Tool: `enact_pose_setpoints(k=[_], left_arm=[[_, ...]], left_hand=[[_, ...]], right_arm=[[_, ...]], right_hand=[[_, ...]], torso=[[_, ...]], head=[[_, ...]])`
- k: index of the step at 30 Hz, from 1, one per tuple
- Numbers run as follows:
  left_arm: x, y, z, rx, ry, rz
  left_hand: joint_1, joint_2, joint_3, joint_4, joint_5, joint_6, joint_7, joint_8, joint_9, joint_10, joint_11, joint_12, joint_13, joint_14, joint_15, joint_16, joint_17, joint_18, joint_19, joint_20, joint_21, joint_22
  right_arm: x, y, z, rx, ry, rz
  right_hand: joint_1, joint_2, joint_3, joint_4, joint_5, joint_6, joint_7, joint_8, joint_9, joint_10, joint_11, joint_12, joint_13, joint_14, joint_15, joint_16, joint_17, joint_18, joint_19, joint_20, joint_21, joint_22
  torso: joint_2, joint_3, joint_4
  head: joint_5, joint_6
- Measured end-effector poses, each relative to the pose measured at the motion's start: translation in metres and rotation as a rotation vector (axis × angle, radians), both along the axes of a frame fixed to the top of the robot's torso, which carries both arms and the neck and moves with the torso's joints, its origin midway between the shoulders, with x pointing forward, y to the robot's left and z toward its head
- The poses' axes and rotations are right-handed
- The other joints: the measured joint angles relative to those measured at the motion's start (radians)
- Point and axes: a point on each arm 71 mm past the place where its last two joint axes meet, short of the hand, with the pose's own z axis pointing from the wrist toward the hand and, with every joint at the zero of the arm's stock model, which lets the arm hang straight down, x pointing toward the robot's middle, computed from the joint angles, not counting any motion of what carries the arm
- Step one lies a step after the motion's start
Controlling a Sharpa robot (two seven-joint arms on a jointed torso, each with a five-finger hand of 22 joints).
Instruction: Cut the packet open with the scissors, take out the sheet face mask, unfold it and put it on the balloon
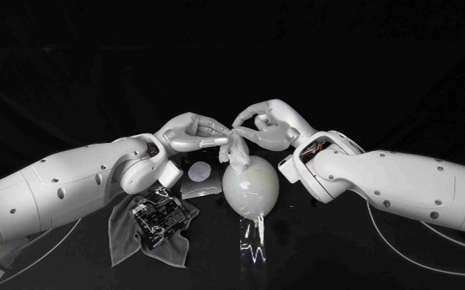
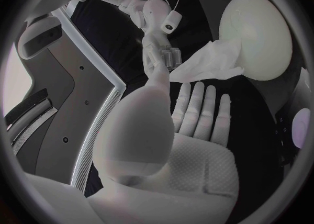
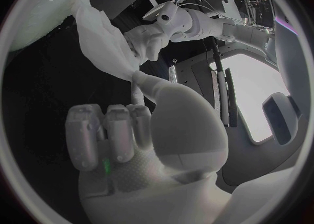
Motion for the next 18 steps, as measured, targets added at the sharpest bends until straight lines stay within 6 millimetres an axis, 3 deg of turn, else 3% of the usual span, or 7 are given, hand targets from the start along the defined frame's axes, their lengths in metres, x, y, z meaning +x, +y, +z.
enact_pose_setpoints(k=[10, 14, 18], left_arm=[[-0.0001, -0.0054, 0.0006, -0.002, -0.007, 0.006], [-0.0006, -0.0069, 0.0010, -0.006, -0.008, 0.005], [-0.0007, -0.0072, 0.0012, -0.012, -0.007, 0.006]], left_hand=[[0.043, 0.043, -0.003, -0.003, 0.000, 0.041, 0.009, 0.000, 0.000, 0.044, -0.019, 0.009, 0.002, 0.041, -0.016, 0.013, 0.002, 0.000, 0.037, 0.001, 0.004, 0.002], [0.058, 0.058, -0.003, -0.003, 0.000, 0.052, 0.012, 0.000, 0.000, 0.054, -0.025, 0.009, 0.002, 0.052, -0.020, 0.018, 0.002, 0.012, 0.044, 0.001, 0.004, 0.002], [0.075, 0.075, 0.005, -0.009, 0.000, 0.065, 0.007, -0.004, -0.001, 0.065, -0.033, 0.009, 0.001, 0.061, -0.025, 0.019, 0.002, 0.012, 0.048, -0.002, 0.004, 0.002]], right_arm=[[0.0010, 0.0026, -0.0005, -0.002, 0.004, 0.004], [0.0017, 0.0033, -0.0009, -0.004, 0.006, 0.004], [0.0022, 0.0036, -0.0012, -0.006, 0.009, 0.004]], right_hand=[[-0.002, -0.001, 0.006, 0.000, 0.000, -0.001, 0.000, -0.002, 0.000, 0.000, 0.000, 0.000, 0.000, 0.000, 0.000, -0.003, 0.000, 0.000, 0.000, 0.000, 0.002, 0.001], [-0.004, 0.002, 0.006, 0.000, 0.000, -0.003, 0.000, -0.002, 0.000, 0.000, 0.000, 0.000, -0.001, 0.000, 0.000, 0.001, 0.000, 0.000, -0.002, 0.002, 0.002, 0.001], [-0.006, 0.003, 0.006, 0.000, -0.001, -0.003, 0.000, 0.002, 0.000, 0.000, 0.000, -0.001, -0.001, -0.001, 0.001, 0.001, -0.001, 0.000, -0.002, 0.002, 0.002, 0.001]], torso=[[0.000, -0.0001, 0.0000], [0.000, -0.0001, 0.0001], [0.000, -0.0001, 0.0001]], head=[[0.000, -0.001], [-0.001, -0.001], [-0.001, -0.001]])
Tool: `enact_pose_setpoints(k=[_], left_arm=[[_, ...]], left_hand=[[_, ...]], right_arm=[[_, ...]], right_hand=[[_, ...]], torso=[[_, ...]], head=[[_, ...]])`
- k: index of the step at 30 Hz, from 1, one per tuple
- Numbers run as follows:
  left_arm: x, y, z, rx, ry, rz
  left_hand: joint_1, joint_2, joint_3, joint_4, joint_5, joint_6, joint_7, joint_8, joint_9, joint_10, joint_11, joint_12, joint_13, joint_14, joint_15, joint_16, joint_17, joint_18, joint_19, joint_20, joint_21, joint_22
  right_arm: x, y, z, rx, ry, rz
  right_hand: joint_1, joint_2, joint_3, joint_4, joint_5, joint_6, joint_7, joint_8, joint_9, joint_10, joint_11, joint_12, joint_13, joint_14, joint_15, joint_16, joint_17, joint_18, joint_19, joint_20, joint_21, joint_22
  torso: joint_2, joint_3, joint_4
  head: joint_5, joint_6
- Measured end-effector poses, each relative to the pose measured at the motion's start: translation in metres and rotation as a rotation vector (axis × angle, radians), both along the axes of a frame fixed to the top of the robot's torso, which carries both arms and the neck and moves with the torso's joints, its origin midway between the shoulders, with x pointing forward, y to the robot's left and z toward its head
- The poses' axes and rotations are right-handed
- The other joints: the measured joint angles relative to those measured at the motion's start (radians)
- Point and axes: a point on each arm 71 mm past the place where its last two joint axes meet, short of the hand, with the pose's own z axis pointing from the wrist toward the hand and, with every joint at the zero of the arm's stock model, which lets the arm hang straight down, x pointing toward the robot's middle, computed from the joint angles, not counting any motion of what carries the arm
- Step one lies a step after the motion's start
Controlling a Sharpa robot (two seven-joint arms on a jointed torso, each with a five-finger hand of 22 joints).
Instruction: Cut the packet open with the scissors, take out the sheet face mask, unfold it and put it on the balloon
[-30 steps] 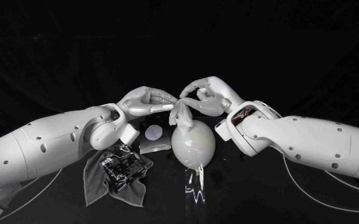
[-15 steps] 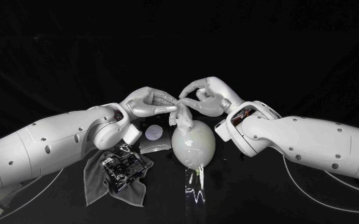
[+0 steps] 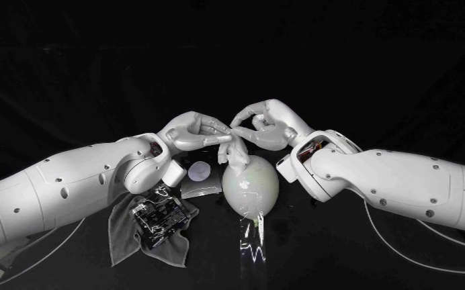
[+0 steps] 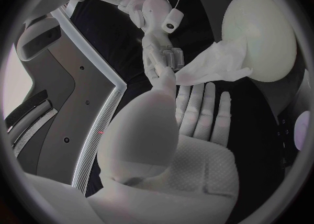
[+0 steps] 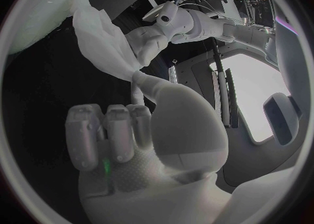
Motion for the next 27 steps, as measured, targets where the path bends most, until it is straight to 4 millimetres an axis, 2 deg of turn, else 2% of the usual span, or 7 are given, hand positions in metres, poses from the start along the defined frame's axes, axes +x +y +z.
enact_pose_setpoints(k=[4, 8, 13, 17, 27], left_arm=[[0.0001, 0.0002, 0.0002, -0.007, 0.002, 0.002], [0.0003, 0.0009, 0.0005, -0.017, 0.006, 0.005], [0.0008, 0.0023, 0.0007, -0.031, 0.013, 0.009], [0.0013, 0.0038, 0.0008, -0.040, 0.019, 0.013], [0.0019, 0.0052, 0.0005, -0.056, 0.036, 0.010]], left_hand=[[0.032, 0.032, 0.027, 0.004, 0.000, 0.019, -0.016, 0.000, 0.000, 0.011, -0.011, 0.000, -0.001, 0.013, -0.009, 0.004, 0.001, 0.000, 0.000, 0.000, 0.000, 0.000], [0.051, 0.051, 0.046, 0.013, 0.000, 0.036, -0.020, 0.000, -0.002, 0.021, -0.014, 0.000, -0.004, 0.023, -0.013, 0.004, 0.001, 0.000, 0.007, 0.000, 0.000, 0.000], [0.056, 0.056, 0.062, 0.024, 0.000, 0.040, -0.023, -0.006, -0.004, 0.023, -0.016, -0.006, -0.005, 0.027, -0.010, 0.004, 0.001, 0.000, 0.007, 0.000, 0.000, 0.000], [0.065, 0.073, 0.082, 0.032, 0.000, 0.047, -0.023, -0.006, -0.005, 0.032, -0.018, -0.015, -0.005, 0.030, -0.013, 0.004, 0.001, -0.001, 0.007, 0.000, 0.000, 0.000], [0.065, 0.073, 0.106, 0.053, 0.000, 0.048, -0.024, -0.013, -0.007, 0.037, -0.016, -0.025, -0.005, 0.034, -0.016, 0.004, -0.001, -0.002, -0.001, 0.000, 0.000, -0.001]], right_arm=[[0.0003, 0.0002, -0.0002, -0.001, 0.002, 0.000], [0.0006, 0.0000, -0.0005, -0.003, 0.005, -0.001], [0.0010, -0.0003, -0.0007, -0.004, 0.007, -0.002], [0.0010, -0.0003, -0.0009, -0.005, 0.008, -0.002], [0.0012, -0.0005, -0.0011, -0.006, 0.011, -0.003]], right_hand=[[0.000, 0.000, 0.000, 0.000, 0.000, 0.002, -0.002, 0.001, 0.000, 0.000, 0.000, -0.001, 0.000, 0.000, 0.000, 0.000, 0.000, 0.000, 0.000, 0.000, 0.000, 0.000], [0.000, 0.000, 0.000, 0.000, 0.000, 0.002, -0.003, 0.001, 0.000, 0.000, 0.000, -0.003, 0.001, 0.000, 0.000, 0.000, 0.000, 0.000, 0.003, -0.003, 0.000, 0.000], [0.000, 0.000, 0.000, 0.000, -0.001, 0.001, -0.004, 0.001, 0.000, 0.000, 0.000, 0.000, 0.001, 0.000, 0.000, -0.001, 0.000, 0.000, 0.003, -0.003, 0.000, -0.001], [-0.002, -0.003, 0.000, 0.000, -0.002, 0.000, -0.004, 0.001, 0.000, 0.000, 0.000, 0.001, 0.001, 0.000, 0.000, -0.001, 0.000, 0.000, 0.003, -0.004, 0.000, -0.001], [-0.002, -0.003, 0.000, 0.000, -0.002, 0.000, -0.005, -0.001, 0.000, 0.000, 0.000, 0.000, 0.000, 0.000, 0.000, -0.001, 0.001, 0.000, 0.003, -0.004, -0.001, 0.000]], torso=[[0.000, 0.0000, 0.0000], [0.000, 0.0000, 0.0000], [0.000, 0.0000, 0.0000], [0.000, 0.0000, 0.0000], [0.000, 0.0000, -0.0001]], head=[[0.000, 0.000], [0.000, 0.000], [-0.001, 0.000], [-0.001, 0.000], [0.000, -0.001]])
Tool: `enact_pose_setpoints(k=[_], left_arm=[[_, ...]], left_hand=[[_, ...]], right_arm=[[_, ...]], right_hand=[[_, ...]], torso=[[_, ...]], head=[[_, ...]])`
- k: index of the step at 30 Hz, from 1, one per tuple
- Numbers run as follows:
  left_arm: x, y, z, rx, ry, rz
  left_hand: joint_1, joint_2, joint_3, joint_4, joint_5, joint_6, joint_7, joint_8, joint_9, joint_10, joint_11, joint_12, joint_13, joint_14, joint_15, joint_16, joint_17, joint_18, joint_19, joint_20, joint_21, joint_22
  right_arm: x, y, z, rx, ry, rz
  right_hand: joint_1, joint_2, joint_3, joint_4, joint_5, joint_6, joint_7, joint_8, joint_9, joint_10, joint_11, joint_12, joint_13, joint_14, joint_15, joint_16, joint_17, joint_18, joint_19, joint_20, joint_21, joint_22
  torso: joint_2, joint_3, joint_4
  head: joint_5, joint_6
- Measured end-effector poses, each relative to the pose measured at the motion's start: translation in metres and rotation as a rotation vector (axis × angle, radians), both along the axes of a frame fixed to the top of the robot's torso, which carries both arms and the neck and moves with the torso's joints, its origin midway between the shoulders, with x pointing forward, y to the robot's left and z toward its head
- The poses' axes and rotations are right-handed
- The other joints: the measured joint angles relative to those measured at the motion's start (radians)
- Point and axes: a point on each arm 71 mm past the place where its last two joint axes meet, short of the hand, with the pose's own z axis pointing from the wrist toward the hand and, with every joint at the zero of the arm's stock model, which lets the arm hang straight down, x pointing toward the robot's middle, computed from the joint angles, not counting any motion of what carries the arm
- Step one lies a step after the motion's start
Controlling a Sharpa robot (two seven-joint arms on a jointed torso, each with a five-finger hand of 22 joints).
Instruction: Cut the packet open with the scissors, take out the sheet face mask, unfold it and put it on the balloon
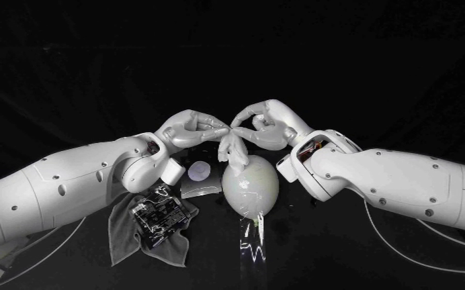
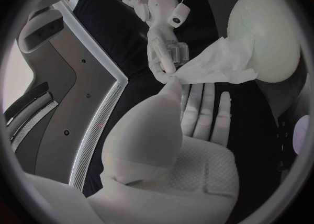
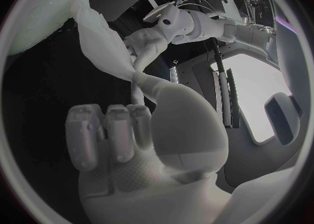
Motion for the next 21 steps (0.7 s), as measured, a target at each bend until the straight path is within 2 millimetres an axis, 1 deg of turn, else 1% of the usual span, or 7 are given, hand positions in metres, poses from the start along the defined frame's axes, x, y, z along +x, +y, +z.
enact_pose_setpoints(k=[4, 6, 9, 11, 14, 18, 21], left_arm=[[-0.0002, -0.0008, -0.0001, -0.005, 0.006, -0.006], [-0.0002, -0.0011, -0.0002, -0.006, 0.009, -0.008], [-0.0002, -0.0014, -0.0003, -0.007, 0.011, -0.010], [-0.0003, -0.0017, -0.0003, -0.006, 0.012, -0.011], [-0.0003, -0.0022, -0.0004, -0.005, 0.012, -0.011], [-0.0002, -0.0027, -0.0005, -0.002, 0.011, -0.010], [0.0000, -0.0027, -0.0005, -0.001, 0.010, -0.004]], left_hand=[[-0.002, 0.006, 0.012, 0.007, 0.000, 0.007, -0.002, 0.000, 0.000, 0.004, -0.003, -0.004, 0.000, 0.004, 0.001, 0.000, 0.000, 0.000, -0.003, 0.003, 0.000, 0.000], [0.016, 0.024, 0.036, 0.002, 0.000, 0.020, -0.012, 0.000, 0.001, 0.023, -0.009, -0.004, 0.000, 0.019, -0.006, 0.000, 0.000, -0.001, 0.001, 0.000, 0.000, 0.000], [0.033, 0.025, 0.079, -0.009, -0.002, 0.042, -0.021, 0.015, 0.007, 0.062, -0.022, -0.004, 0.001, 0.057, -0.018, 0.007, 0.005, 0.009, 0.074, 0.000, 0.011, 0.008], [0.041, 0.016, 0.109, -0.009, -0.004, 0.046, -0.025, 0.025, 0.014, 0.085, -0.027, -0.004, 0.001, 0.077, -0.024, 0.009, 0.009, 0.024, 0.109, -0.001, 0.019, 0.012], [0.028, -0.019, 0.188, -0.004, -0.008, 0.051, -0.030, 0.046, 0.015, 0.119, -0.036, -0.016, 0.001, 0.106, -0.033, 0.009, 0.013, 0.047, 0.140, 0.000, 0.026, 0.014], [0.003, -0.053, 0.275, 0.005, -0.009, 0.051, -0.030, 0.065, 0.015, 0.151, -0.042, -0.025, 0.001, 0.132, -0.038, 0.002, 0.019, 0.051, 0.160, -0.001, 0.030, 0.013], [-0.037, -0.092, 0.365, -0.007, -0.010, 0.051, -0.030, 0.083, 0.015, 0.170, -0.044, -0.033, 0.003, 0.147, -0.041, -0.003, 0.025, 0.062, 0.177, 0.000, 0.035, 0.013]], right_arm=[[0.0000, 0.0001, -0.0001, -0.001, 0.001, 0.000], [0.0000, 0.0001, -0.0001, -0.001, 0.002, 0.000], [-0.0002, 0.0004, -0.0001, -0.001, 0.002, 0.001], [-0.0005, 0.0006, -0.0001, -0.001, 0.003, 0.002], [-0.0009, 0.0008, 0.0000, 0.000, 0.004, 0.004], [-0.0011, 0.0006, 0.0000, 0.000, 0.004, 0.004], [-0.0014, -0.0001, -0.0001, -0.001, 0.005, 0.003]], right_hand=[[0.000, 0.000, 0.000, 0.000, 0.000, 0.001, 0.001, 0.000, 0.000, 0.000, 0.000, 0.000, 0.000, 0.000, 0.000, 0.001, 0.000, 0.000, 0.000, 0.000, -0.001, 0.000], [0.000, 0.000, 0.000, 0.000, 0.000, 0.001, 0.002, 0.001, 0.000, 0.000, 0.000, 0.000, 0.000, 0.000, 0.000, 0.001, 0.000, 0.000, 0.000, 0.000, -0.001, 0.000], [0.000, 0.000, 0.000, 0.000, 0.000, 0.001, 0.003, 0.003, 0.000, 0.000, 0.000, -0.001, 0.000, 0.000, 0.000, 0.001, 0.000, 0.000, 0.000, 0.000, -0.001, 0.000], [0.000, 0.000, 0.000, 0.000, 0.000, 0.001, 0.003, 0.003, 0.000, 0.000, 0.000, -0.002, 0.000, 0.000, 0.000, 0.001, -0.001, 0.000, 0.000, 0.000, -0.001, 0.000], [0.000, 0.000, 0.000, 0.000, -0.002, 0.001, 0.003, 0.003, 0.000, 0.000, 0.000, -0.002, 0.000, 0.000, 0.000, 0.001, -0.001, 0.000, 0.000, 0.000, -0.003, 0.000], [0.000, 0.000, 0.000, 0.000, -0.002, 0.001, 0.003, 0.003, 0.000, 0.000, 0.000, -0.003, 0.000, 0.000, 0.000, 0.001, -0.001, 0.000, 0.000, 0.000, -0.003, 0.000], [0.000, 0.000, 0.000, 0.000, -0.002, 0.001, 0.004, 0.003, 0.000, 0.000, 0.000, 0.000, 0.000, 0.000, 0.000, 0.001, -0.001, 0.000, 0.000, 0.000, -0.003, 0.000]], torso=[[0.000, 0.0000, 0.0000], [0.000, 0.0000, 0.0000], [0.000, 0.0000, 0.0000], [0.000, 0.0000, -0.0001], [0.000, 0.0001, -0.0003], [0.000, 0.0000, -0.0004], [0.000, 0.0000, -0.0005]], head=[[0.000, 0.000], [0.001, -0.001], [0.001, -0.001], [0.002, -0.001], [0.002, -0.001], [0.003, -0.001], [0.003, -0.001]])
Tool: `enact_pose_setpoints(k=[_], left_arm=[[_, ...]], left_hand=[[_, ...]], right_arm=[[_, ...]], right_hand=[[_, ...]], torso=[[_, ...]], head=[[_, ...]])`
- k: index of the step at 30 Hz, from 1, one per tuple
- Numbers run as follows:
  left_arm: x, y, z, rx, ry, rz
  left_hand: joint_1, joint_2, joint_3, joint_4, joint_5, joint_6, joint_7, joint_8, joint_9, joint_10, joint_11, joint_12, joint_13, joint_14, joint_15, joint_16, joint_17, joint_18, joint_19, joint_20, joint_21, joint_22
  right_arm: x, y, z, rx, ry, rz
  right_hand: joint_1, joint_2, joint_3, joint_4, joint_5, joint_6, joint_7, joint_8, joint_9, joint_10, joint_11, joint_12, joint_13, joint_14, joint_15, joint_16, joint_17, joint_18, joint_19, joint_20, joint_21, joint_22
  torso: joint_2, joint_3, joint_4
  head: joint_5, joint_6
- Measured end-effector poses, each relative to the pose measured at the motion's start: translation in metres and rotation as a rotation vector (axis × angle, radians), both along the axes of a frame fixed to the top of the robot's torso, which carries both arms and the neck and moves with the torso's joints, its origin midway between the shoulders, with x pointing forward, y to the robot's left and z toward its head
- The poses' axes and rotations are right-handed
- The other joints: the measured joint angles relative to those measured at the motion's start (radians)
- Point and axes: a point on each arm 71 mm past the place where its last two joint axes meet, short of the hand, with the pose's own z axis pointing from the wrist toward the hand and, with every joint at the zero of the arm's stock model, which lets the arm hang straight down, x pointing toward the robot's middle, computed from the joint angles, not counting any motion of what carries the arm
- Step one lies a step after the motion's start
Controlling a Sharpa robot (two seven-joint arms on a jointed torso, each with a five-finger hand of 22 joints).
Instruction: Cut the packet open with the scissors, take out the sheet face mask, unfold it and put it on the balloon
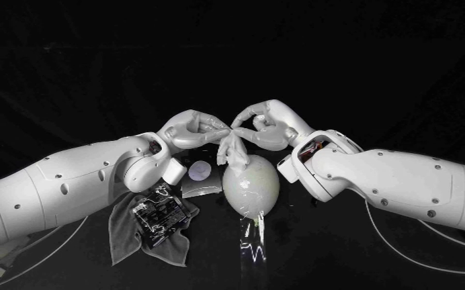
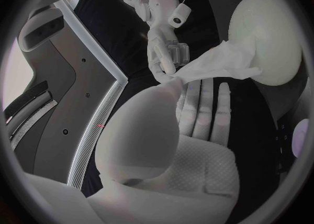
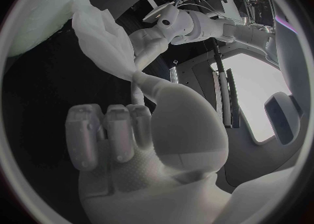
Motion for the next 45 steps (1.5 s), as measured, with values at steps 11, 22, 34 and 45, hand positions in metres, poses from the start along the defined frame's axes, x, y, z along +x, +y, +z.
enact_pose_setpoints(k=[11, 22, 34, 45], left_arm=[[0.004, 0.005, 0.000, -0.004, 0.001, 0.067], [0.009, 0.012, -0.002, -0.029, 0.045, 0.159], [0.017, 0.025, -0.005, -0.067, 0.113, 0.290], [0.023, 0.037, -0.003, -0.104, 0.162, 0.346]], left_hand=[[-0.083, -0.044, 0.141, -0.059, 0.002, -0.009, -0.002, 0.030, 0.000, 0.034, -0.009, -0.010, 0.007, 0.029, -0.007, -0.008, 0.019, 0.001, 0.048, -0.009, 0.019, 0.005], [-0.146, -0.047, 0.194, -0.106, 0.002, -0.017, -0.001, 0.037, 0.005, 0.050, -0.011, -0.015, 0.009, 0.087, -0.021, -0.003, 0.040, 0.015, 0.114, -0.044, 0.064, 0.022], [-0.189, -0.036, 0.230, -0.149, 0.002, -0.023, -0.003, 0.043, 0.031, 0.060, -0.014, -0.015, 0.012, 0.124, -0.031, -0.003, 0.048, 0.015, 0.171, -0.075, 0.107, 0.040], [-0.223, -0.026, 0.253, -0.171, 0.002, -0.052, 0.003, 0.060, 0.061, 0.061, -0.014, -0.023, 0.015, 0.207, -0.045, -0.001, 0.059, 0.015, 0.231, -0.108, 0.149, 0.055]], right_arm=[[-0.004, -0.005, 0.001, -0.001, 0.004, 0.000], [-0.011, -0.011, 0.002, -0.008, 0.008, 0.010], [-0.023, -0.020, 0.002, -0.019, 0.019, 0.017], [-0.029, -0.028, -0.003, -0.033, 0.036, 0.011]], right_hand=[[0.000, 0.000, 0.003, -0.003, 0.003, -0.001, 0.001, -0.001, 0.000, 0.000, 0.000, 0.000, 0.000, 0.000, 0.000, -0.002, 0.001, 0.000, -0.001, 0.001, 0.004, 0.000], [0.000, 0.000, 0.003, -0.003, 0.004, -0.001, -0.002, 0.004, 0.000, 0.000, 0.000, -0.001, -0.001, 0.003, -0.003, 0.001, 0.001, 0.000, -0.002, 0.002, 0.004, 0.000], [-0.003, -0.003, 0.003, -0.003, 0.004, -0.001, -0.003, 0.003, 0.000, 0.000, 0.000, 0.000, 0.000, 0.002, -0.002, 0.000, 0.000, 0.000, -0.002, 0.002, 0.003, 0.000], [-0.003, -0.003, 0.003, -0.003, 0.004, -0.003, -0.004, 0.002, 0.000, -0.001, -0.001, 0.000, 0.000, 0.002, -0.002, -0.001, 0.000, 0.000, 0.000, 0.000, 0.002, -0.001]], torso=[[0.000, 0.0001, 0.0001], [0.000, 0.0000, 0.0002], [0.000, 0.0001, 0.0001], [0.000, 0.0001, 0.0009]], head=[[0.001, 0.002], [0.003, 0.001], [0.007, -0.001], [0.013, -0.001]])
